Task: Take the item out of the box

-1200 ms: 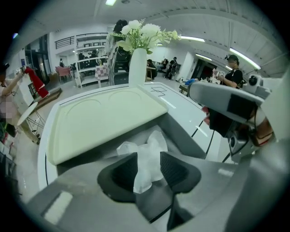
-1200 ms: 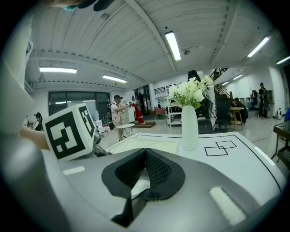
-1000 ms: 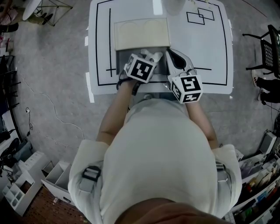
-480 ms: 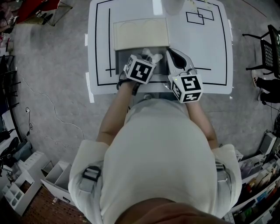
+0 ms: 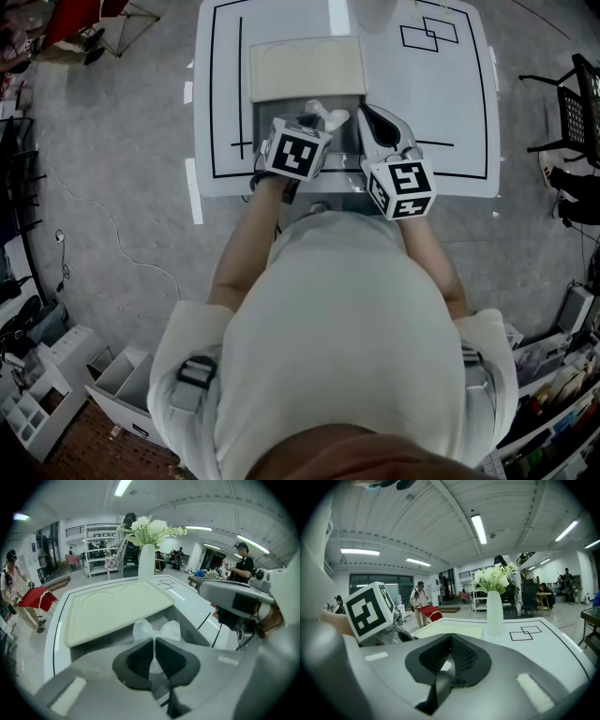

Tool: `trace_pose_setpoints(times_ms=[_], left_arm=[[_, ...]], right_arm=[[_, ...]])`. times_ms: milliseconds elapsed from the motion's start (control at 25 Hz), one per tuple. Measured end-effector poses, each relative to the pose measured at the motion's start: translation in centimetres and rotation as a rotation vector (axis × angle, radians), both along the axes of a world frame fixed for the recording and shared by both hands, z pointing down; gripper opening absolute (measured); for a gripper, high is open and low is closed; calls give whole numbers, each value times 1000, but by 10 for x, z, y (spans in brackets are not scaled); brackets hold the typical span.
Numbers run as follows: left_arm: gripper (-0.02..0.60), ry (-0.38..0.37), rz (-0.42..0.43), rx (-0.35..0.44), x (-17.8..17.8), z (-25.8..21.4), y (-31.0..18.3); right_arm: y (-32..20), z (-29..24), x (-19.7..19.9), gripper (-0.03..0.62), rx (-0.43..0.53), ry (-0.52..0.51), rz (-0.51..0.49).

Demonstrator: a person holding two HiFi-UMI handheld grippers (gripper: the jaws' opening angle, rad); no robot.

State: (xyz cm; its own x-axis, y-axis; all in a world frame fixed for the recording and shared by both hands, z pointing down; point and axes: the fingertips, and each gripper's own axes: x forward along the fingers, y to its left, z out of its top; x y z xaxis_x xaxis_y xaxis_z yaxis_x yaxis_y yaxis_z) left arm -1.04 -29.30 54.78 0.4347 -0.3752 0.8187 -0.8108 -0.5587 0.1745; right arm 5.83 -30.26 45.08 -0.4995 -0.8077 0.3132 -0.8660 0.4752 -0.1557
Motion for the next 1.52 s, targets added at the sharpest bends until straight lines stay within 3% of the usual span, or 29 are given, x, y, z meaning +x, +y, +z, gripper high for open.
trace_pose_setpoints(times_ms=[400,1520], left_arm=[[15,68,-52,114,-16,-36,11],[14,161,-166,253,-70,-76,85]], right_arm=[[29,-6,-15,2,16,16,-3],[113,-18,-44,2,51,43,18]])
